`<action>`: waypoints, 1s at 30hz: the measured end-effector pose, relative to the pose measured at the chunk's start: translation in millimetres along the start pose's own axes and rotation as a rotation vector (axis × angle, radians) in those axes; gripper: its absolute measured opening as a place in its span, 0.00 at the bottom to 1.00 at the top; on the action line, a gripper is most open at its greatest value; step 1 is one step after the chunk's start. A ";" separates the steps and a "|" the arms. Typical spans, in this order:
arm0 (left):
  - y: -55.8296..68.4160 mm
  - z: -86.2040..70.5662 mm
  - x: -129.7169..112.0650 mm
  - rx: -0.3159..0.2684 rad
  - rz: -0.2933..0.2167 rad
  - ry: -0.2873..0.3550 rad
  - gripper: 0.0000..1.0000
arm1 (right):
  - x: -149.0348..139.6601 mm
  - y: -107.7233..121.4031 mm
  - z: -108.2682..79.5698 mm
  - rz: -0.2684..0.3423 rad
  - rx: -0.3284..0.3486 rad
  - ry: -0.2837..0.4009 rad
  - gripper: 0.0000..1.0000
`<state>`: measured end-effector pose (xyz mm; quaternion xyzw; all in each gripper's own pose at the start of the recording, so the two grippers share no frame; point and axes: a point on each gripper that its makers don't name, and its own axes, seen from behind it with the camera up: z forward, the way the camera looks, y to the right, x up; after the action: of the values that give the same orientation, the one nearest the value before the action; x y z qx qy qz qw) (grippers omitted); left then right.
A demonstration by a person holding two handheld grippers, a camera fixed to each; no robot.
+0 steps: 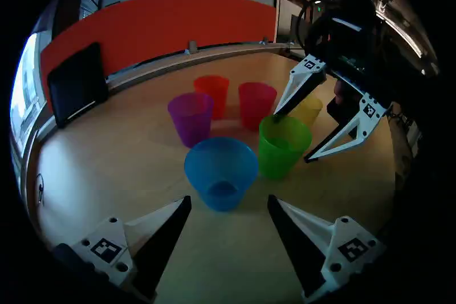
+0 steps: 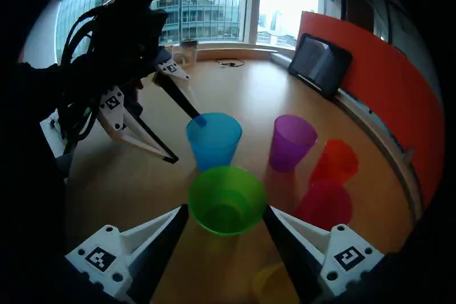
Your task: Pour water
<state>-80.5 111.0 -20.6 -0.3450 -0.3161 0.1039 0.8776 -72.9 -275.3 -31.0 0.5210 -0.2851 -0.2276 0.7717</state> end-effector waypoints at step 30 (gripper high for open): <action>11.1 -77.4 46.7 0.198 -0.043 0.280 1.00 | 14.6 11.1 -129.4 0.095 -0.301 0.326 1.00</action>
<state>4.7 96.2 -49.0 -0.2613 -0.1863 0.0669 0.9447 26.1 -193.6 -55.8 0.4157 -0.1438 -0.1437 0.8865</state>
